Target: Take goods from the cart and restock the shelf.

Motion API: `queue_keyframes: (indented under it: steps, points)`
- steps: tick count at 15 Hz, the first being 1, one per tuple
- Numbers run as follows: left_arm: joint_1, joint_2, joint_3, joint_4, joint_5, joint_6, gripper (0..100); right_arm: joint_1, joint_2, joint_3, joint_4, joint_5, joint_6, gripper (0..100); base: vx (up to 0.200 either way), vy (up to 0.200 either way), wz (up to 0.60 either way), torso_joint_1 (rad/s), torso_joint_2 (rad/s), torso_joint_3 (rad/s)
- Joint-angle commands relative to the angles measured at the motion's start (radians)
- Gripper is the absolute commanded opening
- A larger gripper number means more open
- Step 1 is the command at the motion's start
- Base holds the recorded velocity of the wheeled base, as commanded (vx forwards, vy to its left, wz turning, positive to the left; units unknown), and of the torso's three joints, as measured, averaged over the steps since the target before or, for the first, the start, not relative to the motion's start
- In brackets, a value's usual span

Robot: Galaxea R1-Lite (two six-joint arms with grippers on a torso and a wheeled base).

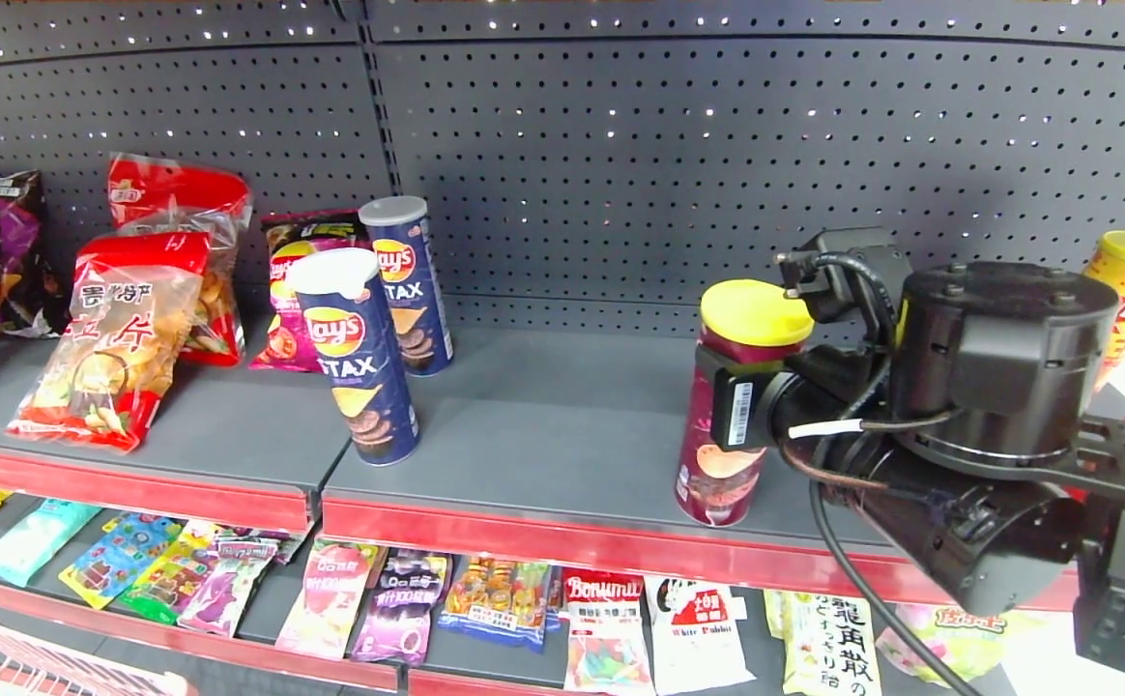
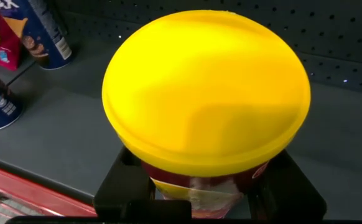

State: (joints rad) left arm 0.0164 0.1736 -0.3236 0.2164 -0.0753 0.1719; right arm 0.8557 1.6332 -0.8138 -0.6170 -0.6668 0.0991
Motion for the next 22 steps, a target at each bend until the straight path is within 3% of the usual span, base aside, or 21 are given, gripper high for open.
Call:
queue_keyframes:
  steps: [1,16,17,22]
  points:
    - [0.000,-0.005,0.005,0.000,0.000,0.000,0,0.000,0.005,0.007,-0.001,-0.004,-0.001,0,0.000,0.000,0.00,0.000,0.00,0.000]
    - [0.000,-0.006,0.006,0.000,0.000,0.000,0,-0.001,0.013,-0.001,-0.001,-0.013,-0.007,0,0.000,0.000,0.00,0.000,0.00,0.000]
    - [0.000,-0.008,0.006,0.000,0.002,0.000,0,-0.001,0.013,-0.001,-0.001,-0.016,-0.007,100,0.000,0.000,0.00,0.000,0.00,0.000]
    - [0.000,-0.008,0.005,0.000,0.002,0.000,0,-0.001,-0.006,0.010,-0.001,-0.017,-0.006,100,0.000,0.000,0.00,0.000,0.00,0.000]
